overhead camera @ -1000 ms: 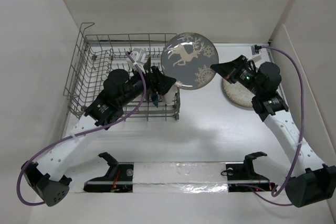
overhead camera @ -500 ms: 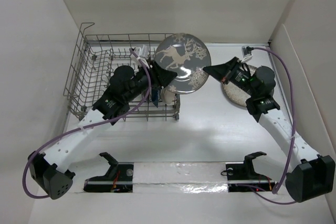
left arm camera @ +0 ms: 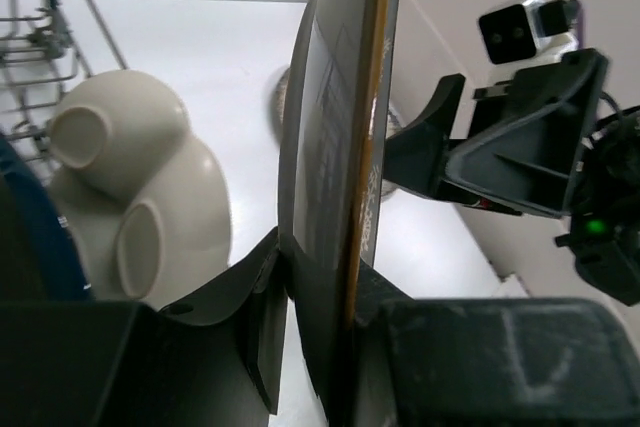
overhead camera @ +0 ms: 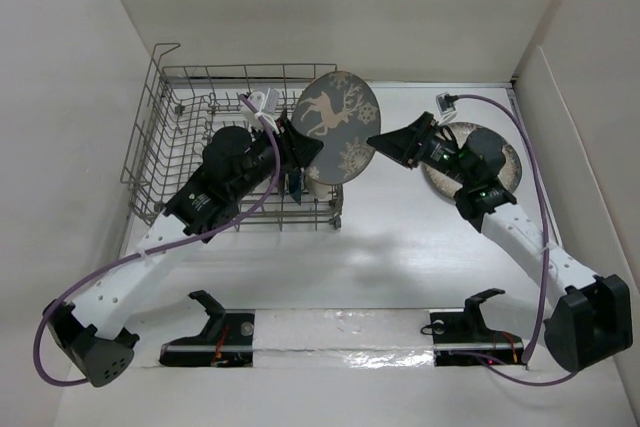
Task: Load the plates into the dish rack
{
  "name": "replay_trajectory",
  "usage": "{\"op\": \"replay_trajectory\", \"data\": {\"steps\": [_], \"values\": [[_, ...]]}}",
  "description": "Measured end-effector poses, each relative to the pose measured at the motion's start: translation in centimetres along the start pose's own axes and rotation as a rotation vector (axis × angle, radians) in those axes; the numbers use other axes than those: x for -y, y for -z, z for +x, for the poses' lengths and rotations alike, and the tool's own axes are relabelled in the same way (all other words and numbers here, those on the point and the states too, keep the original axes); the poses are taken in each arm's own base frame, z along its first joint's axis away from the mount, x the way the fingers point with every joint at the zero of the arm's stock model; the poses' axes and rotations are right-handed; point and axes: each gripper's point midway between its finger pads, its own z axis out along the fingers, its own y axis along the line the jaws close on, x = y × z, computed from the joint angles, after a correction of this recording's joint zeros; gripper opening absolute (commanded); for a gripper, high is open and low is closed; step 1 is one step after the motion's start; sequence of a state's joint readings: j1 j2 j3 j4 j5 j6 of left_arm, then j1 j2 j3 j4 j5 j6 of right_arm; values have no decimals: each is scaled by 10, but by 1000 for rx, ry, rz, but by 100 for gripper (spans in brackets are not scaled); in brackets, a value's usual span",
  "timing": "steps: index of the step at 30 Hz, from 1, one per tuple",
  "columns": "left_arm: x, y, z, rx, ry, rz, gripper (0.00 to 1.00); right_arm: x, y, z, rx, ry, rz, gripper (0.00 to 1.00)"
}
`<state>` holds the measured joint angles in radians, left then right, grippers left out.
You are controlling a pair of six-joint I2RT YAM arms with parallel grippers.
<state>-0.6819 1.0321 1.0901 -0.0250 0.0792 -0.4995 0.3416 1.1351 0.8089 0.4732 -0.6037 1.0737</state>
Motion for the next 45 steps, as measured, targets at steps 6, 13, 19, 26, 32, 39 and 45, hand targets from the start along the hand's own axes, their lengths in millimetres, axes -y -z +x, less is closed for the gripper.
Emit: {"op": "replay_trajectory", "data": {"steps": [6,13,19,26,32,39,45], "values": [[-30,26,-31,45,-126,-214,0,-7,8,-1,13,90,0,89],[-47,75,-98,201,-224,-440,0,0,20,-6,33,174,31,91],[-70,113,-134,304,-257,-674,0,34,30,10,4,161,101,91],[-107,114,-113,203,-341,-879,0,55,38,26,-33,148,131,90],[-138,90,-64,53,-414,-917,0,55,47,34,-38,174,127,86],[-170,66,7,-174,-468,-910,0,51,50,33,-32,221,123,77],[-178,53,26,-212,-462,-892,0,54,51,35,-40,225,134,77]]}}
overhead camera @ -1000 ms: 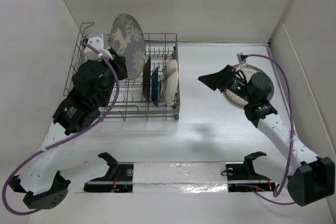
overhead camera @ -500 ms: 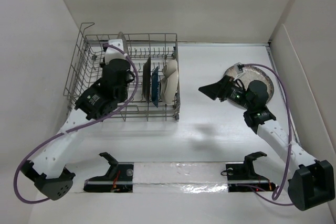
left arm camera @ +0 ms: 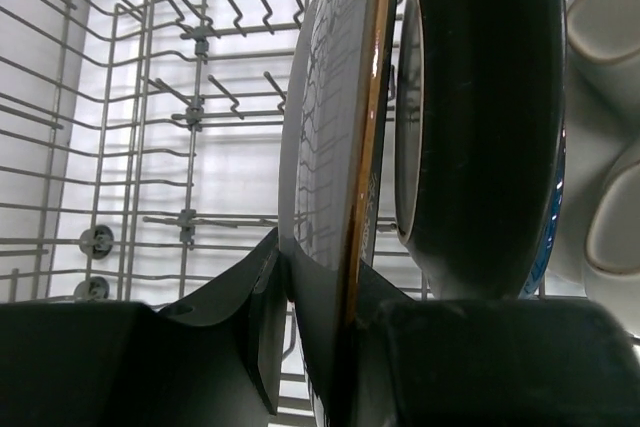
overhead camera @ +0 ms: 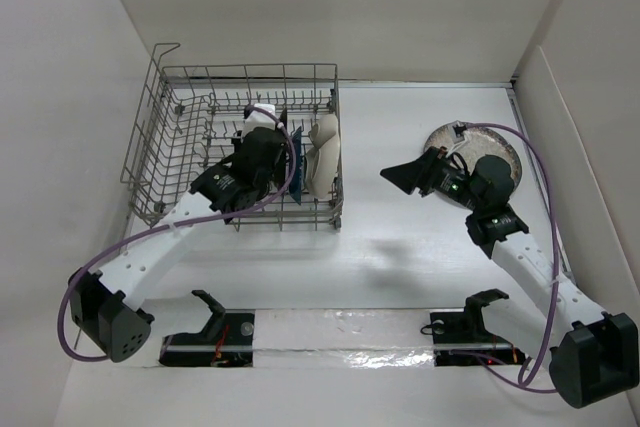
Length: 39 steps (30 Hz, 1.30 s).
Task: Load the plates into the dish rack
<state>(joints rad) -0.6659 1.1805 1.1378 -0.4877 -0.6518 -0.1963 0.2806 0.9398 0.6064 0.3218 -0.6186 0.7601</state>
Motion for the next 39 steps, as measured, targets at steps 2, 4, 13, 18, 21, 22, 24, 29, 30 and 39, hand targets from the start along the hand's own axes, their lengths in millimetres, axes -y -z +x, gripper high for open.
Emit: {"op": "replay_trajectory", "data": {"steps": [2,4,13,18,21,22,24,29,30,39], "values": [[4,-5,5,-13,-7,0,0,0,0,0,1,3,2,77],[6,-9,10,-27,-18,-4,0,1,0,-1,4,5,5,77],[9,-21,35,-69,-33,-27,0,3,0,-1,8,9,15,77],[11,-26,49,-102,-52,-32,0,5,-1,-1,7,7,22,77],[12,-28,51,-104,-48,-37,0,6,-1,-1,9,9,25,77],[11,-28,51,-103,-46,-39,1,6,-1,-1,9,10,26,77],[12,-29,52,-105,-42,-47,6,8,-1,-1,10,9,33,77],[14,-35,52,-97,-36,-67,22,14,0,-2,15,3,57,77],[14,-35,52,-95,-31,-68,26,15,1,-2,16,2,62,77],[12,-30,45,-77,16,-67,69,31,5,-7,37,-22,128,76]]}}
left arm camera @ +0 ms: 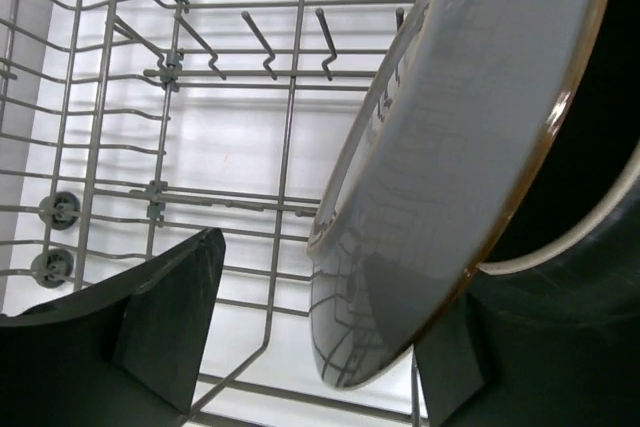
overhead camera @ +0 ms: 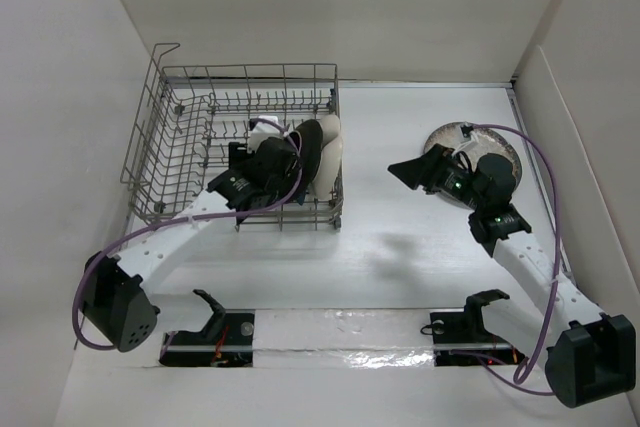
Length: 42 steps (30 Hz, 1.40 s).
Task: Load the plates into the dish rack
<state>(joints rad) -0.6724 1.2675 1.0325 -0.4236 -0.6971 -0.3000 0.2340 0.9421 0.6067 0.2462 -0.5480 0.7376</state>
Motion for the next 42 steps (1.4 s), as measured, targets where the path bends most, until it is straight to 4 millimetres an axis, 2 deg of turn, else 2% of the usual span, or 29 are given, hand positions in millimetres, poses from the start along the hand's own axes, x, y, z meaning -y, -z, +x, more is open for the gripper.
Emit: {"op": "replay_trajectory", "data": {"steps": [3,6,7,9,10,12,13,14,17,20,21,22,24,25,27,30,35,39,42], "values": [[-5,11,-14,33,35,16,72,3,0,-1,7,-8,16,74],[-10,28,-38,92,95,49,71,8,0,-4,22,-15,42,65],[-12,34,-45,111,114,63,70,10,0,-6,29,-20,56,58],[-15,47,-62,157,158,101,67,15,0,-11,49,-26,84,50],[-17,54,-70,182,182,120,66,18,0,-15,65,-28,104,34],[-18,68,-84,228,225,169,56,28,2,-23,100,-39,150,16],[-18,74,-89,246,241,197,52,36,4,-28,127,-48,185,1],[-18,81,-94,266,256,230,39,44,6,-34,156,-58,218,0],[-11,97,-105,304,285,329,2,75,17,-50,254,-94,347,0],[-3,110,-109,334,298,426,0,112,34,-62,342,-123,490,0],[0,114,-108,340,299,457,0,125,41,-66,373,-136,547,5],[2,118,-106,345,301,487,0,138,49,-71,407,-148,600,24],[3,125,-104,358,304,532,0,162,67,-79,474,-172,702,46],[3,130,-104,366,306,551,0,173,76,-82,506,-186,747,64],[2,138,-106,390,314,585,1,196,94,-88,559,-214,837,70],[1,150,-109,430,322,635,11,233,123,-84,610,-268,970,72],[10,156,-103,437,301,705,16,286,174,-59,645,-381,1194,71],[17,161,-101,432,284,753,19,305,192,-50,654,-444,1260,71],[17,167,-101,443,282,780,21,320,193,-38,621,-499,1282,70]]}}
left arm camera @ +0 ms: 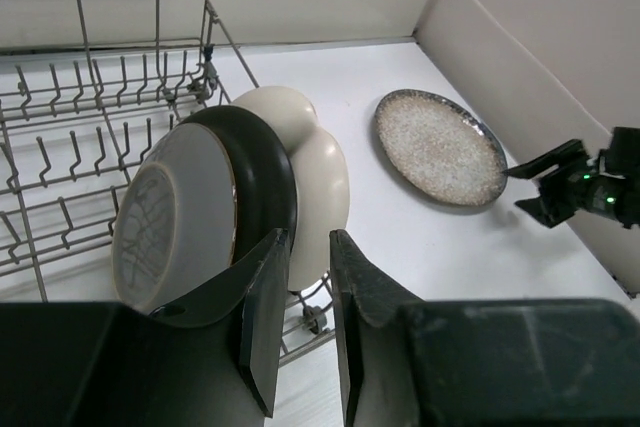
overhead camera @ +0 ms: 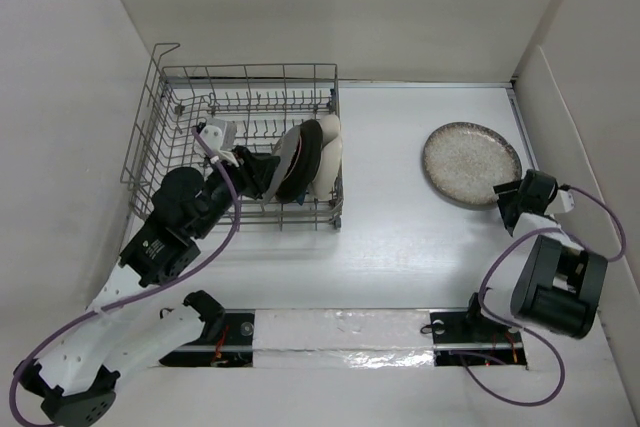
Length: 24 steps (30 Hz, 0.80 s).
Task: Load the plates into the dish rack
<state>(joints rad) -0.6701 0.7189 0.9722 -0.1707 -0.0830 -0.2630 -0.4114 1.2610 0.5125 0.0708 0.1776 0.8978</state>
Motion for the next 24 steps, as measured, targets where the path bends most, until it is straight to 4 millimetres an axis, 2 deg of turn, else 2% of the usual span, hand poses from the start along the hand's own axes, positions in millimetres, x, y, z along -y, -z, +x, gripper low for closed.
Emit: {"op": "replay_trajectory", "data": {"steps": [3,6,10,12,15,17,21,24], "values": [[2,7,-7,28,3,14,22,12,-19,18,-87,-9,60,63],[4,13,-15,56,5,23,23,-3,-27,12,-96,-13,37,55],[4,16,-18,67,5,27,24,-4,-33,15,-134,11,56,38],[4,16,-18,68,5,27,25,-2,-36,18,-153,30,76,35],[4,18,-19,73,6,27,26,0,-36,20,-174,61,95,27],[4,20,-21,81,7,26,26,0,-36,21,-181,79,97,15],[4,24,-25,98,9,27,27,-16,-33,28,-200,103,41,0],[5,28,-29,111,11,32,27,-28,-24,44,-224,160,1,0]]}}
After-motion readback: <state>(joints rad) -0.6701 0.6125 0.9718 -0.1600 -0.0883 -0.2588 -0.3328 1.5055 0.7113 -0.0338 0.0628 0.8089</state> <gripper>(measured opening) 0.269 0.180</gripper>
